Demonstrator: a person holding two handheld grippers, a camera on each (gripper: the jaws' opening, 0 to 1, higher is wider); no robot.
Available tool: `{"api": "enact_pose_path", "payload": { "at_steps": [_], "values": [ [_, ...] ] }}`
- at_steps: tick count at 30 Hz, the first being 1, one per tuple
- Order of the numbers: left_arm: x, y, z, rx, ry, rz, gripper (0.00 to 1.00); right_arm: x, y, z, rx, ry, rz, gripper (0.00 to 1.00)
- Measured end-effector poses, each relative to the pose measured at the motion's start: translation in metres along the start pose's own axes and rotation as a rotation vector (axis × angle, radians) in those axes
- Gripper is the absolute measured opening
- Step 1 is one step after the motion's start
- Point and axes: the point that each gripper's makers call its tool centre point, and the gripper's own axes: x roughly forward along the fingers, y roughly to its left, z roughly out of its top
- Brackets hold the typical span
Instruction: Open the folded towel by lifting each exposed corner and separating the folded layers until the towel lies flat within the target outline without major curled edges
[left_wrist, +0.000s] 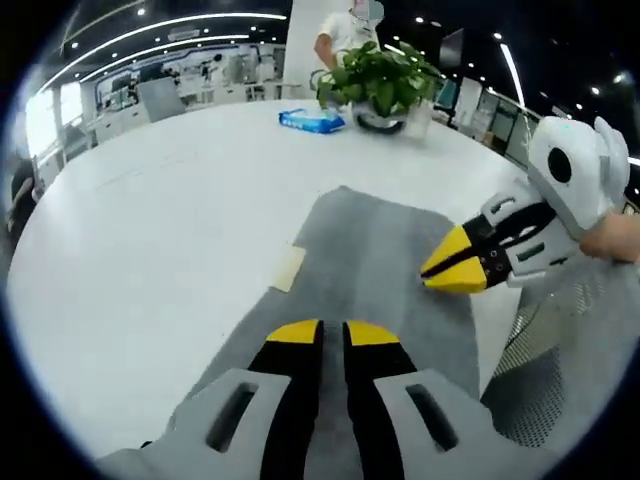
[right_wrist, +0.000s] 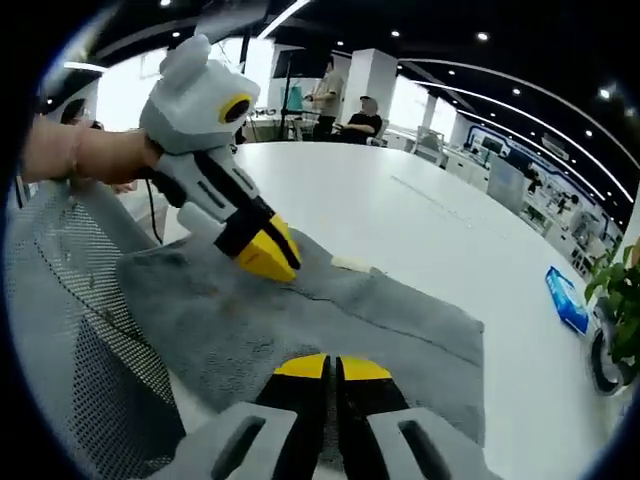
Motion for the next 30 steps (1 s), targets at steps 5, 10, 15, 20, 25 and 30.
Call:
{"api": "enact_pose_path", "payload": {
  "at_steps": [5,10,15,20,25,30],
  "values": [
    [0.001,0.01,-0.005,-0.014,0.017,0.053,0.07,0.002,0.039,0.002,0.063,0.006,0.177,0.0],
    [0.004,0.011,-0.014,0.025,0.054,0.066,0.07,0.007,0.047,-0.023,0.07,0.123,0.214,0.0],
    [0.01,0.007,-0.023,0.154,0.098,0.071,0.07,0.009,0.045,-0.023,0.095,0.101,0.231,0.0],
    [0.009,0.006,-0.024,0.164,0.097,0.074,0.06,0.009,0.047,-0.023,0.088,0.099,0.231,0.0],
    [0.009,0.007,-0.025,0.107,0.103,0.067,0.06,0.009,0.046,-0.023,0.103,0.101,0.234,0.0],
    [0.008,0.006,-0.026,0.121,0.115,0.071,0.05,0.009,0.044,-0.024,0.118,0.106,0.228,0.0]
  ]
}}
